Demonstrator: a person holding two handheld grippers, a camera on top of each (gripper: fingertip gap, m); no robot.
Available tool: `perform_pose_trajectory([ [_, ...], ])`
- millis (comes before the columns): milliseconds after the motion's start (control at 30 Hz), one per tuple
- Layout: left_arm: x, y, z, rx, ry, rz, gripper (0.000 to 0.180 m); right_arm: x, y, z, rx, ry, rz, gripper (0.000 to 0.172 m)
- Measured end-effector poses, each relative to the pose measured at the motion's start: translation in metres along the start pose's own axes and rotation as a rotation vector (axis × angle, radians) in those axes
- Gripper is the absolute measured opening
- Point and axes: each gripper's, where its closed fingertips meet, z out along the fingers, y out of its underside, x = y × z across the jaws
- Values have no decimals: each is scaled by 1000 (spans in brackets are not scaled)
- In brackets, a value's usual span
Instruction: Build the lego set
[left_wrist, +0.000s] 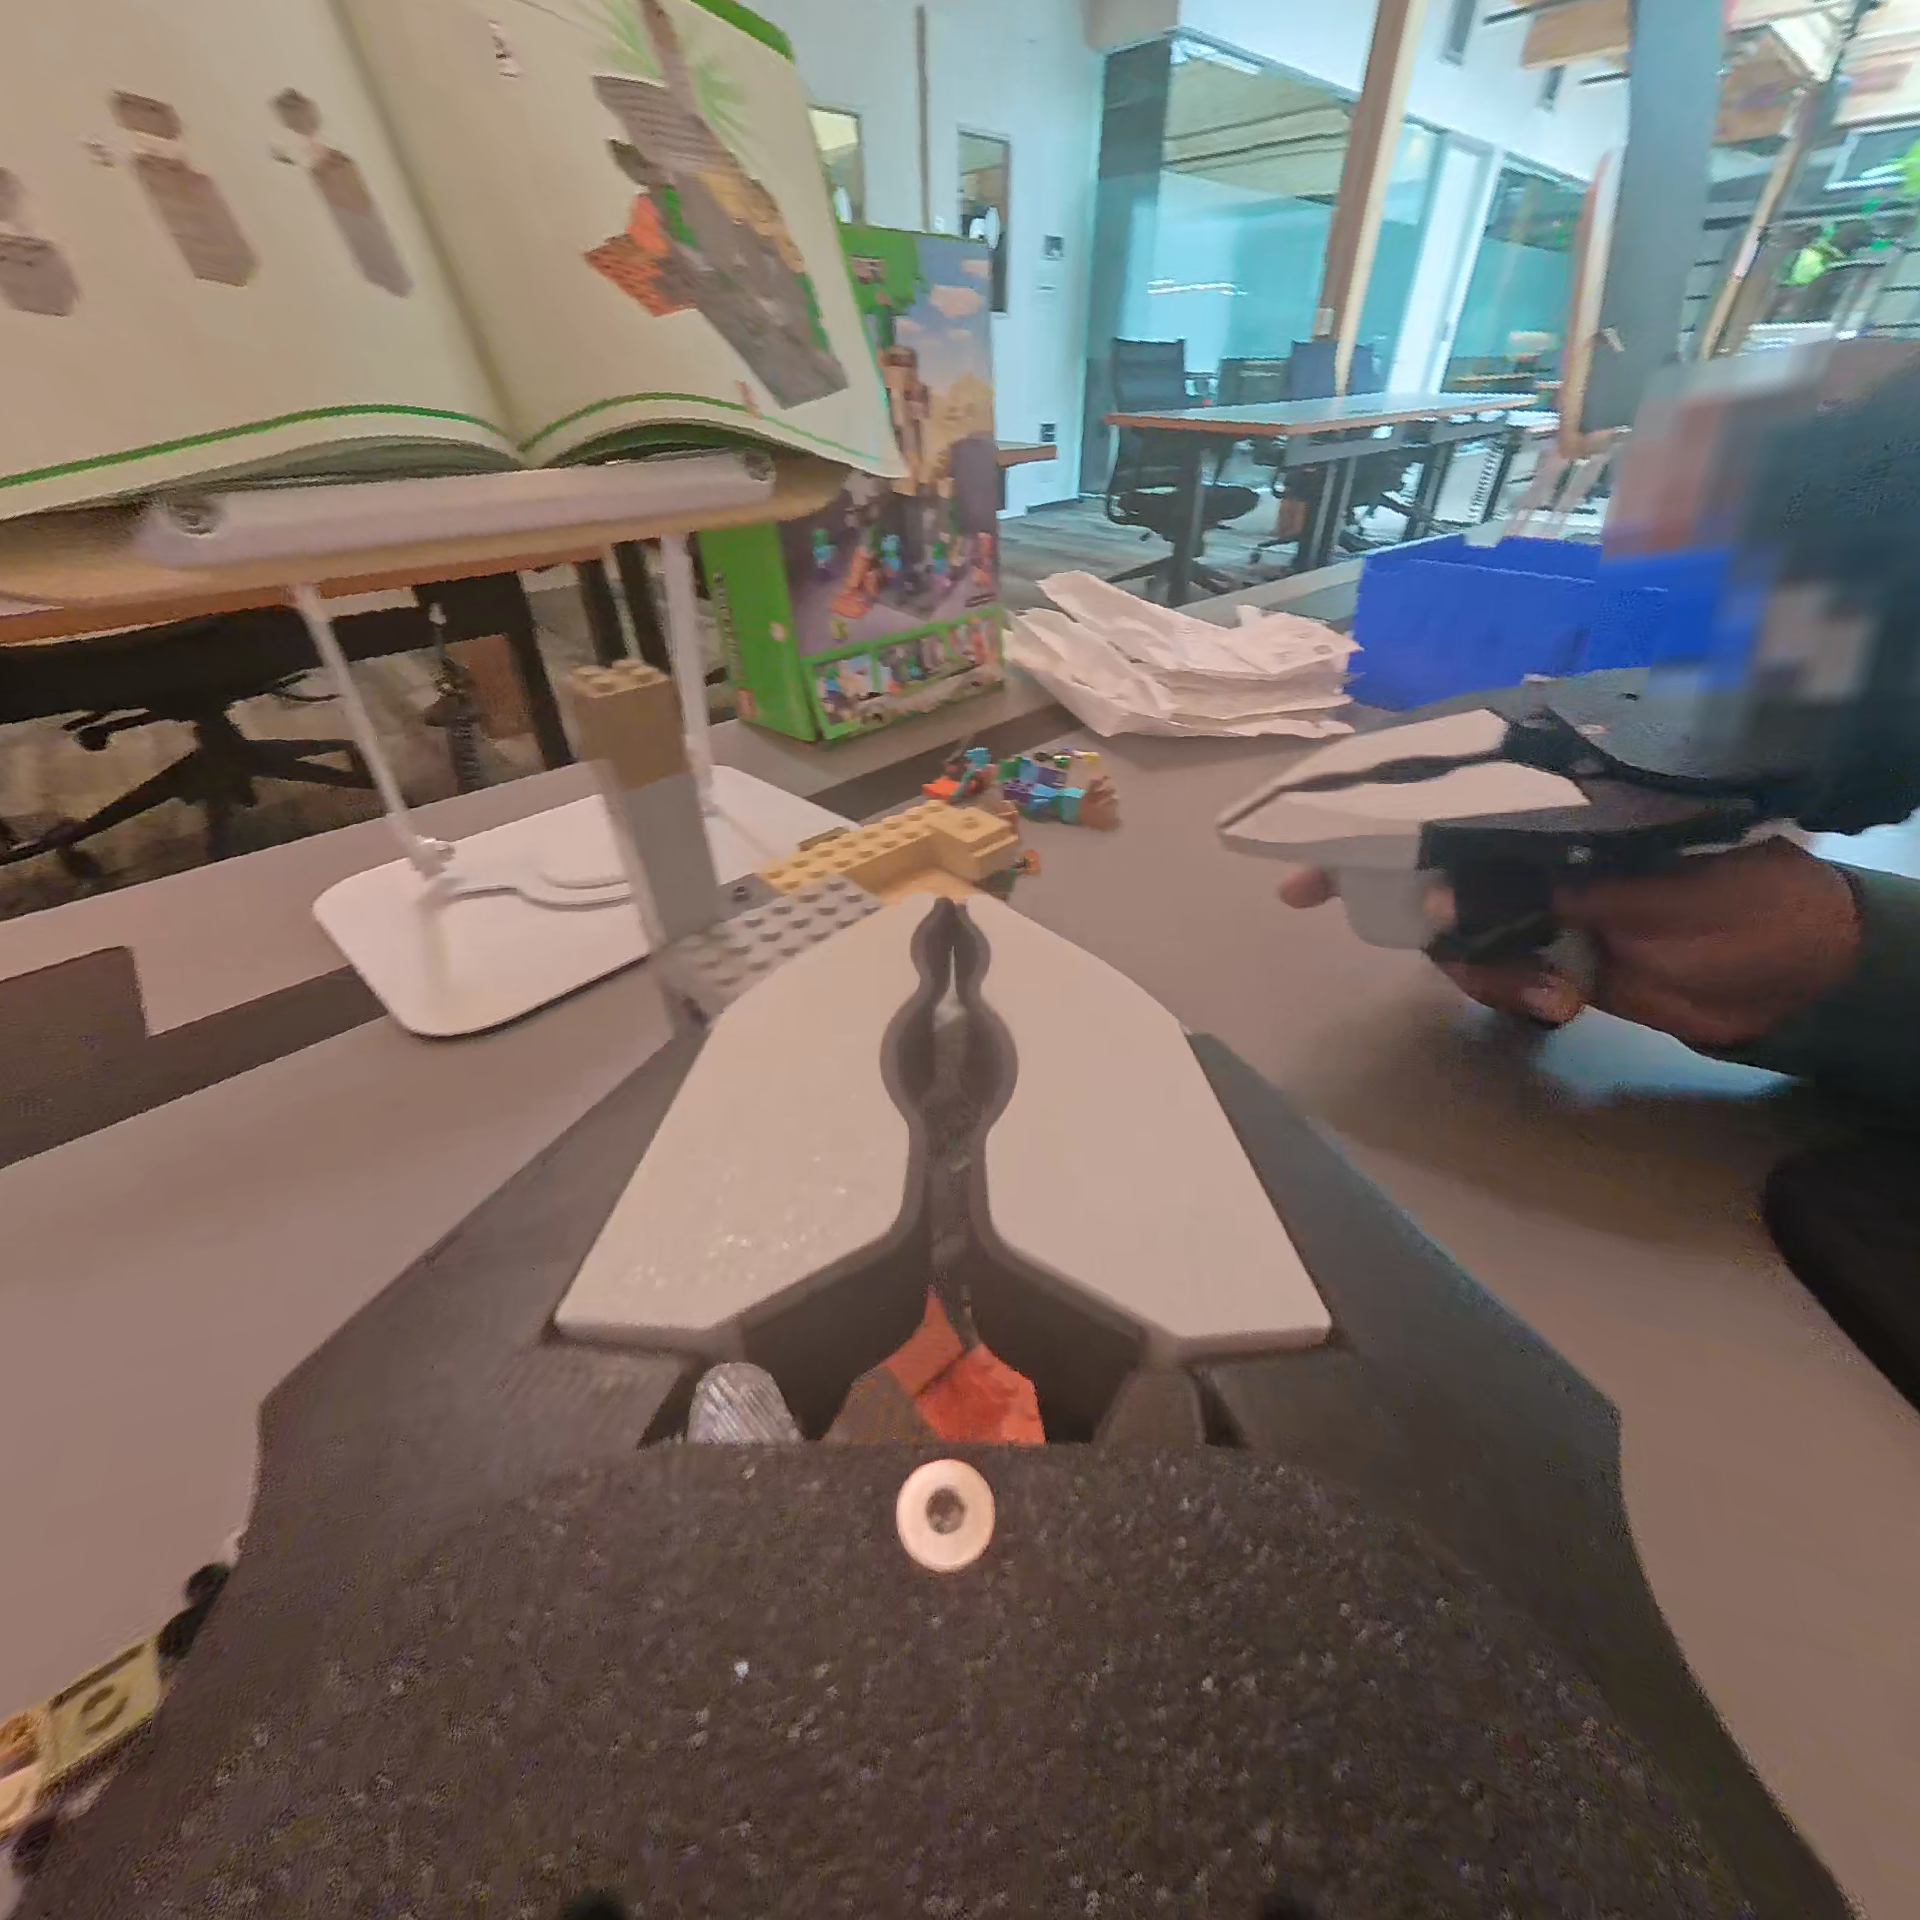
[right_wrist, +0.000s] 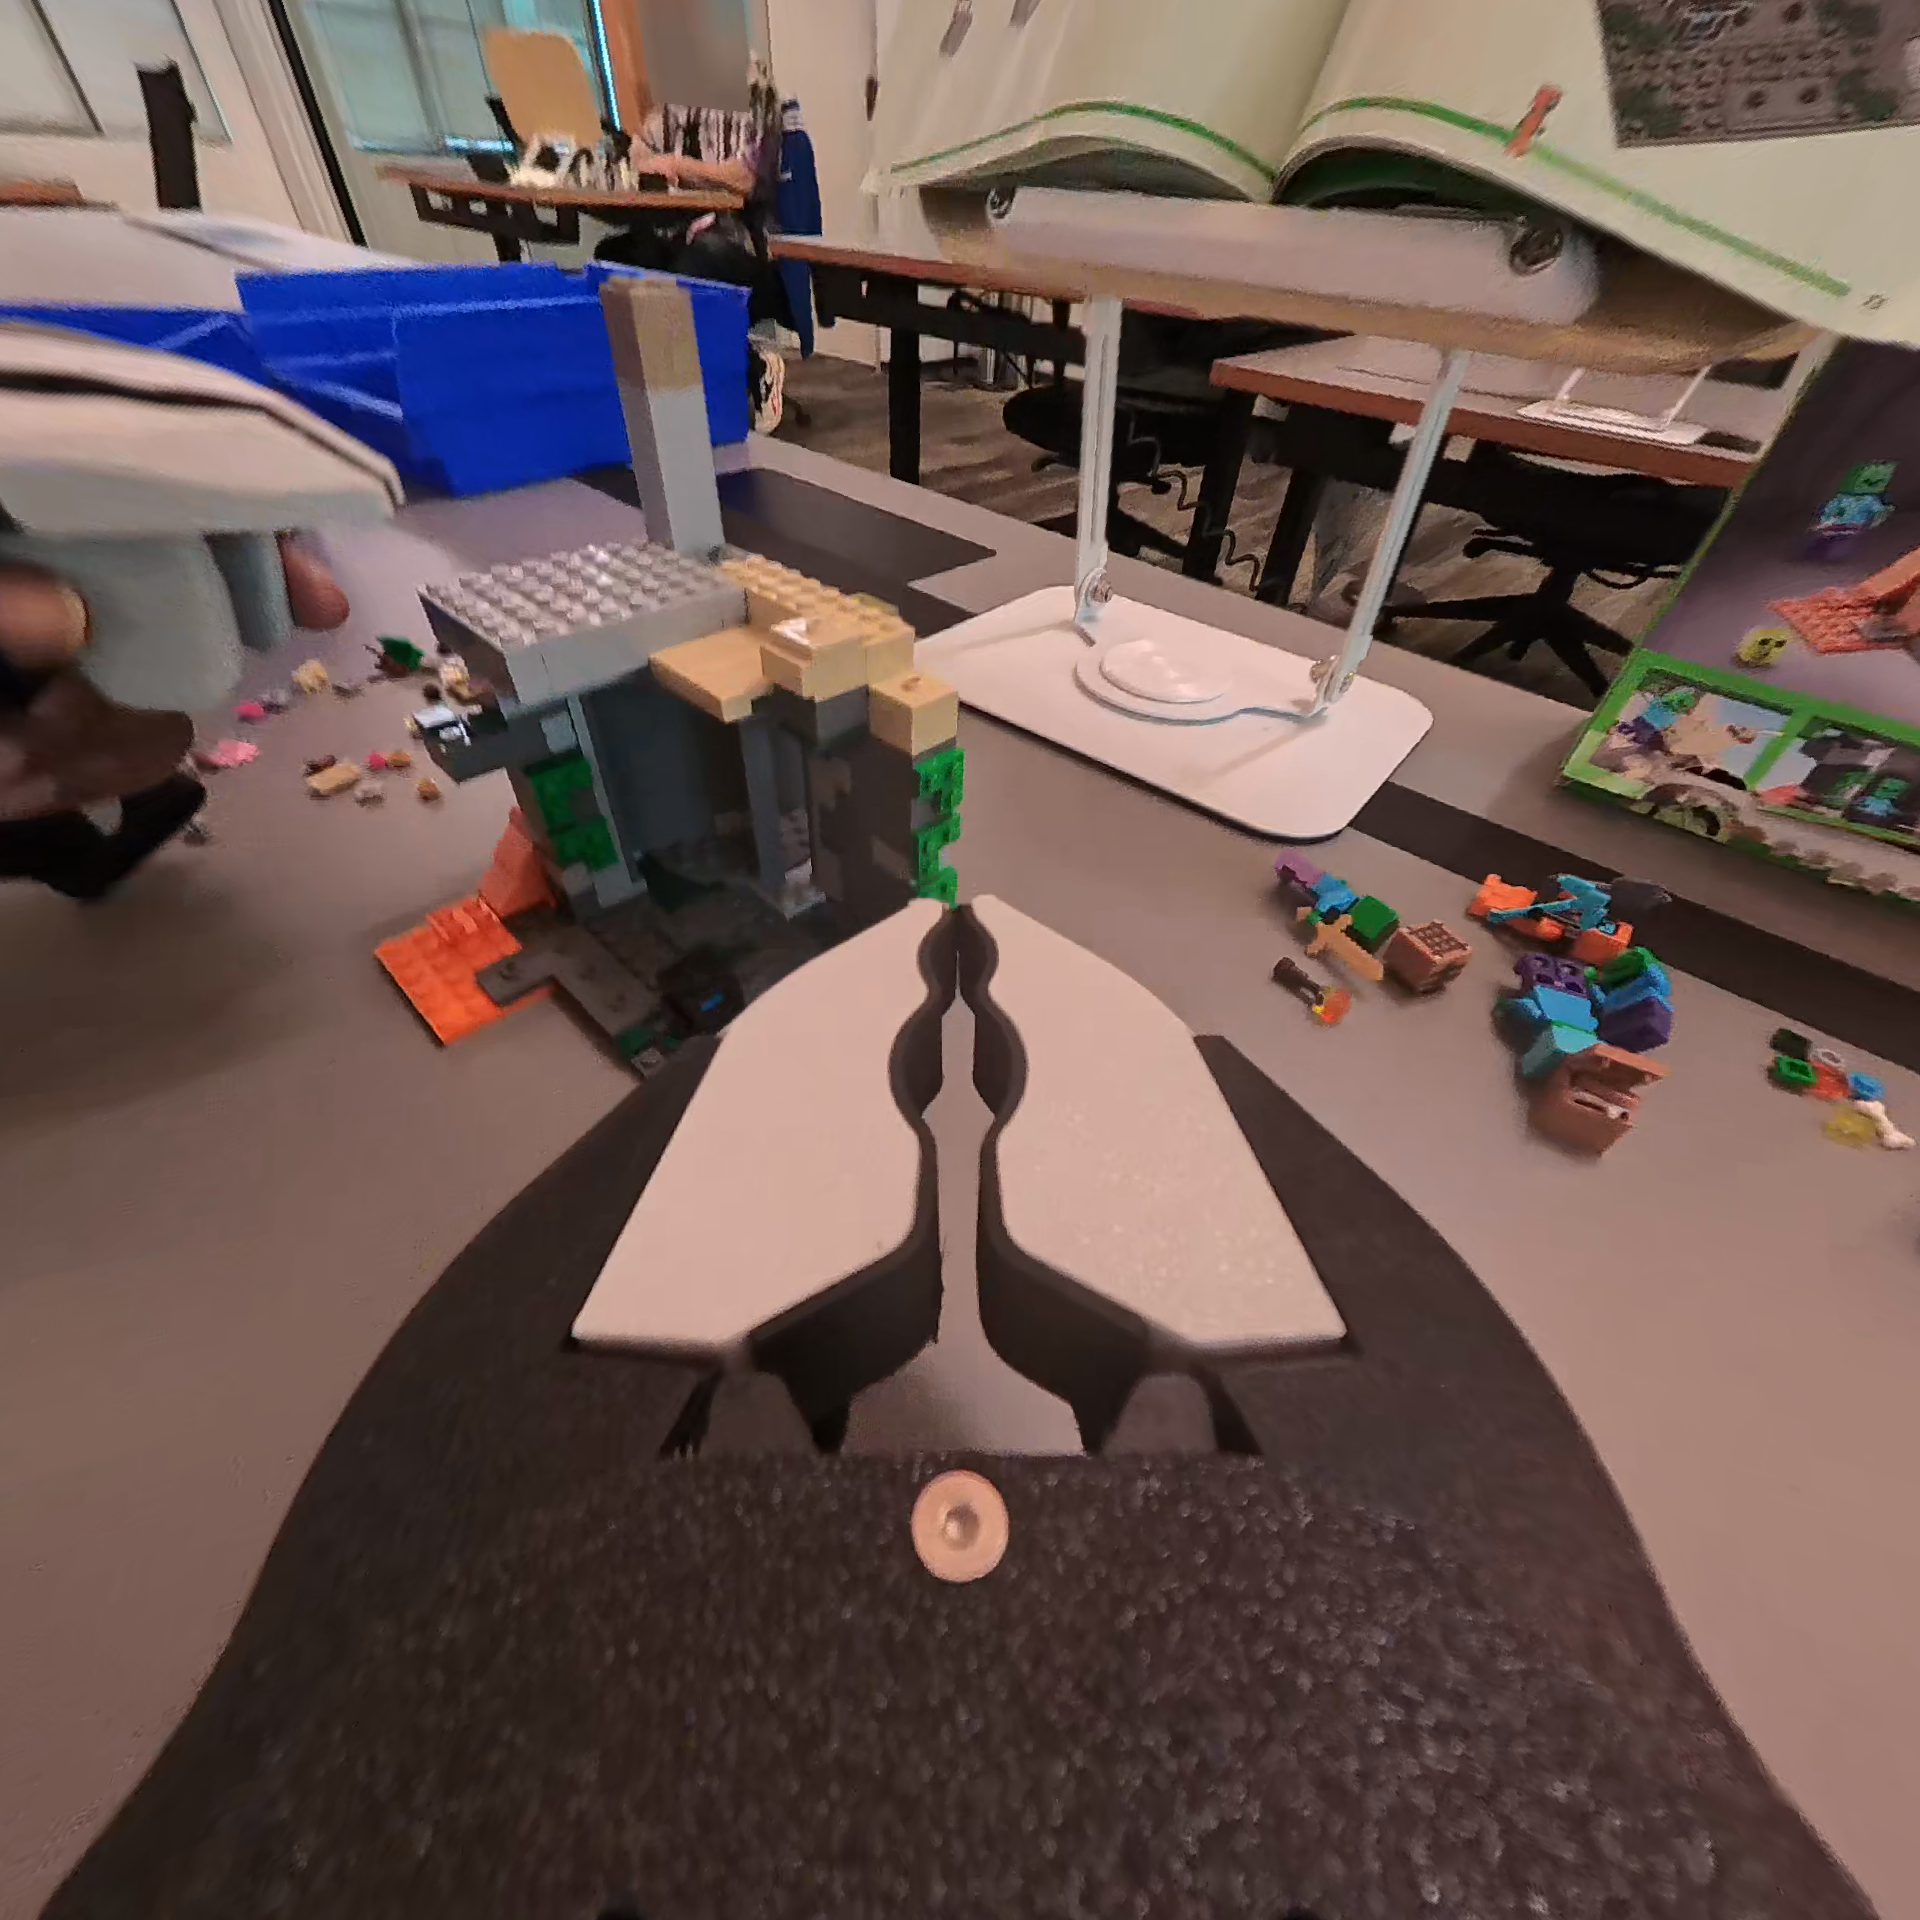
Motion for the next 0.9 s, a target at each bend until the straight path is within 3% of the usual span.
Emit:
perform_pose_trajectory([
  [267, -33, 2, -7, 23, -125, -6, 0, 4, -4, -4, 39, 17, 2, 0],
  [900, -41, 4, -8, 20, -157, 21, 0, 25, -9, -11, 107, 80, -6, 0],
])
